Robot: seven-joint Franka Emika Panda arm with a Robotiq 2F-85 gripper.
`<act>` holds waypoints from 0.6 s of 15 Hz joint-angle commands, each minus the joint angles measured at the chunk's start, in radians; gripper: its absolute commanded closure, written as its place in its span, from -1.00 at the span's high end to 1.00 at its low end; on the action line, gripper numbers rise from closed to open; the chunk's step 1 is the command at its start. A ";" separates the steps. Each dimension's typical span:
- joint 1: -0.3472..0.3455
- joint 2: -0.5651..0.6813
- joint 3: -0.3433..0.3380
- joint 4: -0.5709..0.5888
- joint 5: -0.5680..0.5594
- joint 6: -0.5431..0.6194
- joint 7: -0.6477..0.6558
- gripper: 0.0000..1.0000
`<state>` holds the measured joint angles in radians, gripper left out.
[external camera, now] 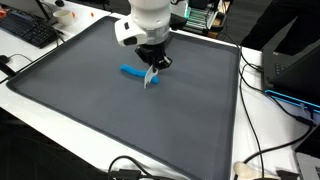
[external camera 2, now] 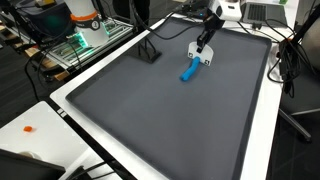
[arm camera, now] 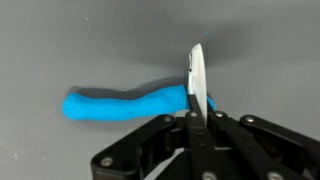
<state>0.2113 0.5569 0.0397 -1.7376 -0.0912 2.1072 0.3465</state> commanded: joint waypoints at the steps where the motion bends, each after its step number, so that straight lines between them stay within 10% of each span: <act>1: -0.007 -0.026 0.006 -0.061 0.028 -0.033 -0.014 -0.98; 9: -0.020 -0.047 0.027 -0.074 0.065 -0.011 -0.051 -0.98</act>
<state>0.2102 0.5383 0.0470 -1.7682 -0.0749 2.0923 0.3330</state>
